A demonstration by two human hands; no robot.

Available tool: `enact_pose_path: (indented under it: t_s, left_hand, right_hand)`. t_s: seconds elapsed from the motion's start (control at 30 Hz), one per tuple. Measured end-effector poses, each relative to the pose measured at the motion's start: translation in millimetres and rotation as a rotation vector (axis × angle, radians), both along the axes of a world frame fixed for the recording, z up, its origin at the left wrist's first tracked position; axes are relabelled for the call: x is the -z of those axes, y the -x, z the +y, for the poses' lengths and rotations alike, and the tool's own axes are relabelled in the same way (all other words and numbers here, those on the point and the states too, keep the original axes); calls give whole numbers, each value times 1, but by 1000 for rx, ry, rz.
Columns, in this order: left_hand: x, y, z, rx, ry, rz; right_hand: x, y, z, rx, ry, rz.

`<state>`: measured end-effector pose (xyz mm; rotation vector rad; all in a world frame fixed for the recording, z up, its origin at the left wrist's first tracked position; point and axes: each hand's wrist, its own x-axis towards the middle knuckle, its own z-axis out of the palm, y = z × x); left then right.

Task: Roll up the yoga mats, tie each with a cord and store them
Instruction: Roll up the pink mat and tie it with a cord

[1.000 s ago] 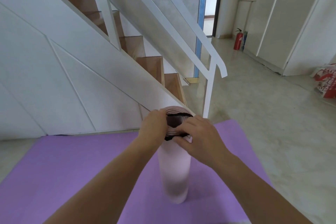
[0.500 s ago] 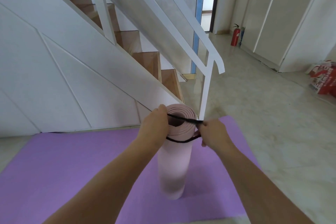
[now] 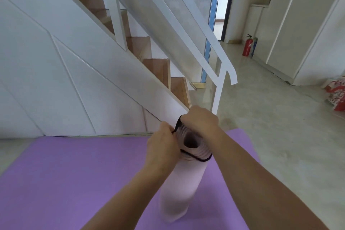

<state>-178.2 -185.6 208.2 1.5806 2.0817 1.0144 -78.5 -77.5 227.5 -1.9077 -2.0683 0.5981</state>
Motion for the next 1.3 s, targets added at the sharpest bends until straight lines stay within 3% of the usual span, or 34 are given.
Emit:
enact_pose_path:
  t_s: [0.2, 0.3, 0.4, 0.47, 0.53, 0.67, 0.73, 0.87, 1.0, 1.13, 1.2, 1.3]
  left_hand:
    - [10, 0, -4, -168, -7, -248]
    - [25, 10, -13, -89, -4, -527]
    - [49, 11, -34, 76, -28, -666]
    - [66, 10, -46, 241, -67, -552]
    - [83, 11, -51, 342, -94, -215]
    - [75, 10, -33, 333, -345, 562]
    - [63, 13, -23, 448, -414, 747]
    - [60, 29, -14, 480, -396, 690]
    - [64, 51, -12, 430, -358, 590]
    - [60, 59, -1, 417, -324, 556]
    - [56, 54, 5, 417, -322, 580]
    - [59, 48, 13, 413, -346, 611]
  right_hand:
    - [7, 2, 2, 9, 177, -11]
    - [4, 4, 1, 37, 244, 32]
    - [1, 6, -1, 62, 258, 61]
    - [1, 9, -1, 68, 262, 84]
    - [1, 14, -3, 74, 251, 83]
    - [3, 22, -6, 71, 167, -12]
    - [4, 23, -5, 51, 172, -25]
    - [5, 15, 7, -38, 227, 139]
    - [12, -20, 3, -12, 426, 551]
    - [49, -55, -26, 118, 545, 705]
    - [51, -61, -34, 160, 513, 816]
    - [45, -60, -27, 199, 420, 792]
